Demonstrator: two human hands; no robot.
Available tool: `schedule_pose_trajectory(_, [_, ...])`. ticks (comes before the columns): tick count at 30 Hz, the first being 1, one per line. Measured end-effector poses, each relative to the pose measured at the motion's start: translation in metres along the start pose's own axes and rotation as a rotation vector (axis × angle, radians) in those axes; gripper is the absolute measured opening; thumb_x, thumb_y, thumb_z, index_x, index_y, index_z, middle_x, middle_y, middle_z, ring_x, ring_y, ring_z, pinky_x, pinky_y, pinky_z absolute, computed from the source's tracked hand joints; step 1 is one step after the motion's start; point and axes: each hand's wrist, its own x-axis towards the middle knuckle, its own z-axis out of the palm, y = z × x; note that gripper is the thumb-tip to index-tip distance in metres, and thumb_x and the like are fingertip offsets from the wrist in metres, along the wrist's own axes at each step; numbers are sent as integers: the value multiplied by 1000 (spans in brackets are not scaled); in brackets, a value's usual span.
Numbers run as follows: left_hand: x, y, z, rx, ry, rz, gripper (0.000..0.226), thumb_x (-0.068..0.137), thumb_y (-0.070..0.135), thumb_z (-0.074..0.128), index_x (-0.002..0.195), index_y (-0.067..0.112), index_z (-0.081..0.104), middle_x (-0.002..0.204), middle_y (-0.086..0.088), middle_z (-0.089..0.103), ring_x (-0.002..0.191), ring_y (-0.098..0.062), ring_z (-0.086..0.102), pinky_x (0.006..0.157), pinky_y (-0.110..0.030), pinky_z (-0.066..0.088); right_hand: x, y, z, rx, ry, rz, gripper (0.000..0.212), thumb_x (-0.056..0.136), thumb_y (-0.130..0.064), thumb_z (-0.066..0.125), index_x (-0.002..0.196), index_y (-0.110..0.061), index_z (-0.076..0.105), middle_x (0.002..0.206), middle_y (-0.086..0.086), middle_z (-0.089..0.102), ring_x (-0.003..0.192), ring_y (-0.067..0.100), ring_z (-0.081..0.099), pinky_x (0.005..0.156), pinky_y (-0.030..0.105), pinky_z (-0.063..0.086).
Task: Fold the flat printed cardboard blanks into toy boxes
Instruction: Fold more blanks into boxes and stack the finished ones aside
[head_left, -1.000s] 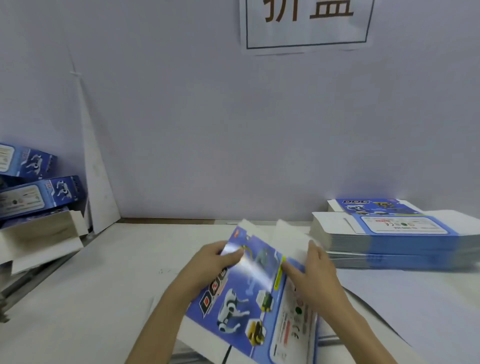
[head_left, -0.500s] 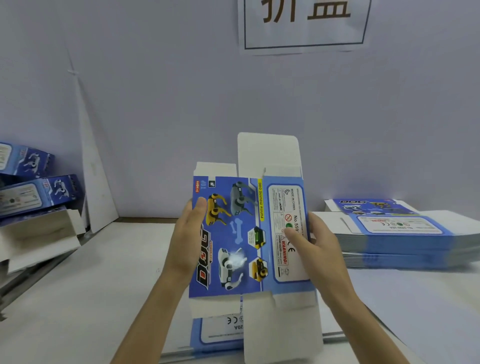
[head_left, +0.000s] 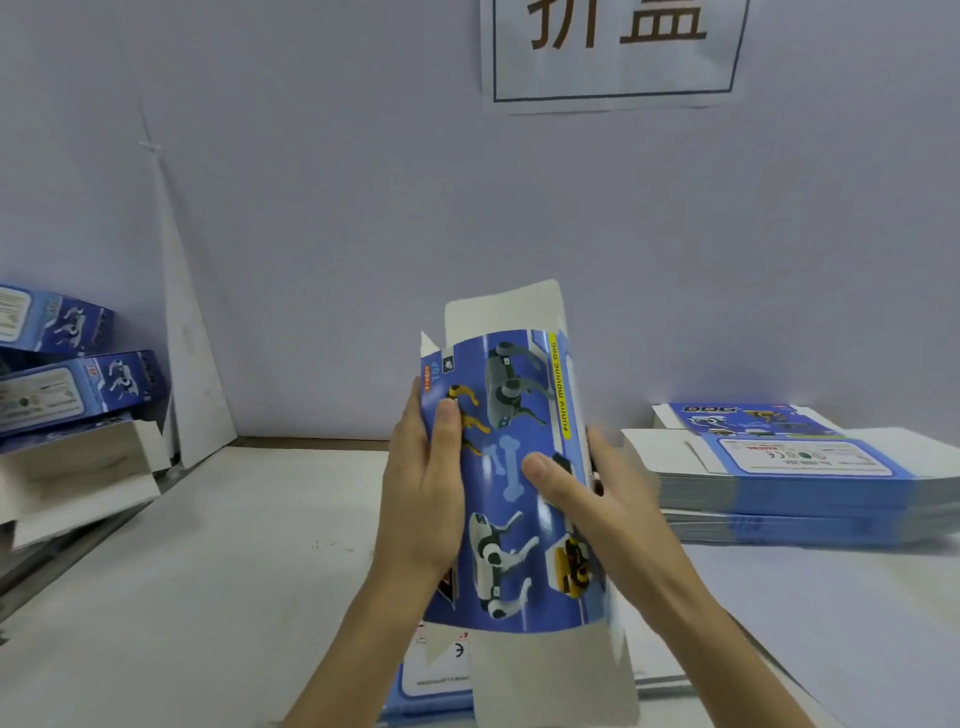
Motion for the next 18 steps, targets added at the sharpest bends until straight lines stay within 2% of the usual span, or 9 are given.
schedule_pose_trajectory(2, [-3, -2, 3, 78, -10, -14, 69, 79, 66, 33, 143, 39, 35, 140, 9, 47, 128, -4, 45, 108, -28, 36, -4, -6, 0, -4, -93, -10, 65, 58, -66, 70, 112, -31, 64, 99, -10, 74, 88, 9, 71, 67, 18, 55])
schedule_pose_trajectory(4, [-2, -3, 4, 145, -37, -34, 77, 77, 68, 30, 148, 42, 19, 152, 15, 27, 135, 7, 25, 106, -13, 21, -7, -12, -2, 62, -153, 6, 31, 67, -55, 71, 94, -40, 73, 93, -9, 75, 86, 10, 72, 65, 17, 54])
schedule_pose_trajectory(6, [1, -2, 2, 114, -101, -58, 74, 79, 63, 34, 148, 43, 16, 154, 16, 19, 134, 13, 22, 98, -3, 24, -8, -16, -5, 124, -135, 27, 4, 73, -45, 74, 76, -43, 74, 85, 2, 76, 80, 18, 73, 64, 27, 59])
schedule_pose_trajectory(7, [3, -1, -1, 70, -122, -61, 70, 80, 59, 39, 146, 44, 20, 152, 14, 22, 128, 17, 30, 92, 1, 32, -7, -16, -7, 128, -96, 33, 5, 73, -42, 74, 71, -38, 74, 83, 11, 74, 78, 25, 73, 66, 35, 60])
schedule_pose_trajectory(9, [10, 1, -11, -35, -115, -85, 76, 74, 56, 55, 143, 46, 25, 145, 11, 36, 118, 8, 52, 81, -10, 50, -5, -17, -15, 142, -49, 42, 13, 69, -39, 69, 70, -28, 75, 81, 19, 73, 77, 32, 72, 64, 40, 60])
schedule_pose_trajectory(11, [16, 1, -26, -85, -105, -158, 96, 61, 55, 72, 143, 43, 24, 131, 11, 54, 106, -7, 65, 75, -20, 57, -3, -17, -23, 172, -39, 45, 17, 70, -35, 66, 73, -21, 77, 81, 14, 75, 73, 28, 73, 56, 30, 57])
schedule_pose_trajectory(14, [21, -3, -38, -87, -150, -214, 70, 59, 40, 82, 120, 19, 55, 102, -4, 74, 82, -23, 73, 62, -34, 60, -1, -14, -28, 117, 47, 23, 27, 69, -34, 66, 77, -9, 73, 80, 10, 75, 72, 21, 73, 56, 21, 55])
schedule_pose_trajectory(16, [22, -6, -39, -71, -88, -185, 50, 61, 36, 76, 105, 19, 62, 93, -7, 75, 77, -26, 74, 60, -38, 60, 0, -13, -26, 78, 106, 9, 28, 71, -33, 67, 82, -7, 70, 78, 8, 75, 71, 17, 73, 56, 18, 54])
schedule_pose_trajectory(18, [24, -8, -41, -96, -100, -169, 46, 62, 36, 74, 104, 21, 61, 92, -6, 75, 78, -26, 73, 61, -40, 61, -1, -17, -27, 54, 145, -28, 22, 75, -28, 70, 77, -6, 70, 71, 6, 74, 63, 13, 71, 51, 15, 50])
